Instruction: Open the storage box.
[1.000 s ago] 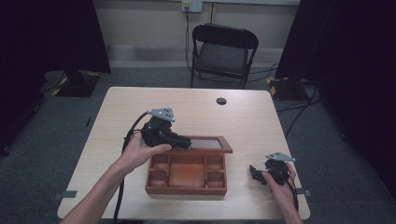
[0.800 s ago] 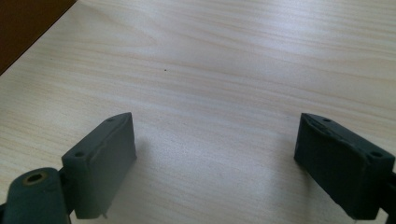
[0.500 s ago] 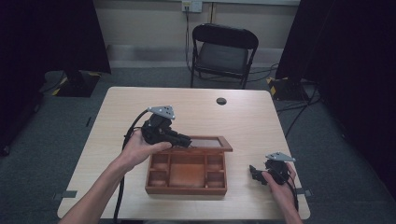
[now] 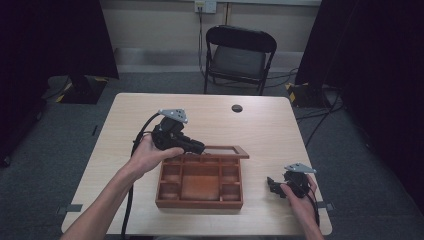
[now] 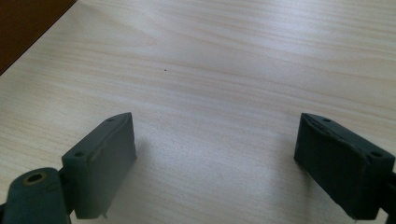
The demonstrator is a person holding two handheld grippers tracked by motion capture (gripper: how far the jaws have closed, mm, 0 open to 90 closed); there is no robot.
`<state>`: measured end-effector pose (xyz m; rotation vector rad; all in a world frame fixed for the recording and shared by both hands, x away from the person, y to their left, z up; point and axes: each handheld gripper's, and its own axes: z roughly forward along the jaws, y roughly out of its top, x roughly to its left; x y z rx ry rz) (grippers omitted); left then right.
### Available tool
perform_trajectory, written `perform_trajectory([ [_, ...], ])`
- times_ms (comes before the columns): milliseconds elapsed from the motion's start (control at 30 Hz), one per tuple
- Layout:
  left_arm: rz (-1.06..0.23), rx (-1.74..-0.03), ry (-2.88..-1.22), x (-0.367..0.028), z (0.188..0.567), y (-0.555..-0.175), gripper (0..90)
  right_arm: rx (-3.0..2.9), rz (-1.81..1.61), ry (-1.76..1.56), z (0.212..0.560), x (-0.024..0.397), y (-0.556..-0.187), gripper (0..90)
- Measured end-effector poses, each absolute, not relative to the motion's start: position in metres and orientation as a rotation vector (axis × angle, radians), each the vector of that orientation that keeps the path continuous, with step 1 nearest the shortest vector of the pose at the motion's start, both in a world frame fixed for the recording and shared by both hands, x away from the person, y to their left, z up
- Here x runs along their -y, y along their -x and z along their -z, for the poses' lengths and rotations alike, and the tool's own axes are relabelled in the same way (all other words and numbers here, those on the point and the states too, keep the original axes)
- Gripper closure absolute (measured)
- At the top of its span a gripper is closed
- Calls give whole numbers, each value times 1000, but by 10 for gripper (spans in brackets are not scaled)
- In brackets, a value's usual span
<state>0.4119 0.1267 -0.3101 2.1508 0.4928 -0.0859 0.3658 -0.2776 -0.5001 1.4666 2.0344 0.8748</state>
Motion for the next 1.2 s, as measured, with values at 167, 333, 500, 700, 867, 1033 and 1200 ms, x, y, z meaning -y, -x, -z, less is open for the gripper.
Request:
perform_trajectory([
  [167, 80, -494, -2155, -126, 308, -413, 819, -2035, -875, -1466, 500, 278, -366, 114],
  [333, 80, -498, -2157, -126, 307, -414, 819, -2035, -875, -1467, 500, 278, -366, 114],
  [500, 82, -492, -2163, -126, 306, -416, 820, -2035, -875, -1466, 500, 278, -366, 114],
  [700, 82, -499, -2159, -126, 305, -416, 820, -2035, -875, -1466, 500, 278, -366, 114],
  [867, 83, -498, -2156, -126, 306, -417, 821, -2035, -875, -1465, 500, 278, -366, 114],
  [1033, 87, -497, -2158, -126, 306, -417, 821, -2035, -875, -1466, 500, 278, -366, 114],
  [1200, 92, -496, -2156, -126, 306, -417, 821, -2035, -875, -1466, 500, 278, -366, 114],
])
